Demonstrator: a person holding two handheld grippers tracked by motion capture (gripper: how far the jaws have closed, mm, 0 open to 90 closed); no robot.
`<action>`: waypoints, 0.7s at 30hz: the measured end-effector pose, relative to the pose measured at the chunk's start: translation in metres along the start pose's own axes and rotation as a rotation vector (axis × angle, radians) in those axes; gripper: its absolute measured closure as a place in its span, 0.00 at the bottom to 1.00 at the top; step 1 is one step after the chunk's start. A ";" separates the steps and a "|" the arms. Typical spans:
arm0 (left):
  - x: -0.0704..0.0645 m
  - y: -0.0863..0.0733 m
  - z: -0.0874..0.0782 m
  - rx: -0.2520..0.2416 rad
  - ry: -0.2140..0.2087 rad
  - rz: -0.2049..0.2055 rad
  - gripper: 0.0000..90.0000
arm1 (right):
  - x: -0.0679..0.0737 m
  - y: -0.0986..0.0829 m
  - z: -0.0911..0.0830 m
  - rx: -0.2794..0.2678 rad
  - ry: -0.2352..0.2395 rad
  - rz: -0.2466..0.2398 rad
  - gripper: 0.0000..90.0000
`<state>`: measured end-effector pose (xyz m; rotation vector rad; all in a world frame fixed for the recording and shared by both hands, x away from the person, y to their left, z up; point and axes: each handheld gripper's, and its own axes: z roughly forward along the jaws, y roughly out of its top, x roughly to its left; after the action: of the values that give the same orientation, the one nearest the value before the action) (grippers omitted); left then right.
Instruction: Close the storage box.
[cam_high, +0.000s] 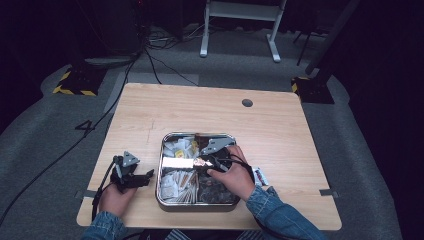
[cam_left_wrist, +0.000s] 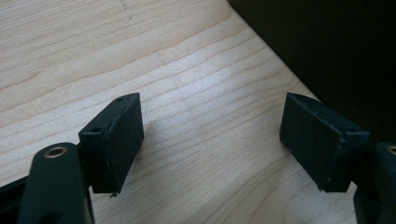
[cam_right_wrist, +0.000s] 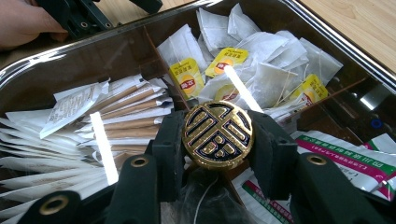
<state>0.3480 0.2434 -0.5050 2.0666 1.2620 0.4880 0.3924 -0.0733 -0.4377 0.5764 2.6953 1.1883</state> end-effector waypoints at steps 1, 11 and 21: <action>0.000 0.000 0.000 0.000 0.000 -0.002 0.25 | 0.000 0.000 0.000 0.000 0.000 0.002 0.65; 0.000 0.000 0.000 0.000 0.000 -0.002 0.25 | 0.000 -0.004 -0.001 -0.018 0.014 0.009 0.63; 0.000 0.000 0.000 0.000 0.000 -0.002 0.25 | -0.003 0.002 -0.012 -0.094 0.027 0.045 0.49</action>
<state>0.3479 0.2433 -0.5050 2.0648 1.2640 0.4875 0.3922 -0.0816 -0.4282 0.6152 2.6445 1.3356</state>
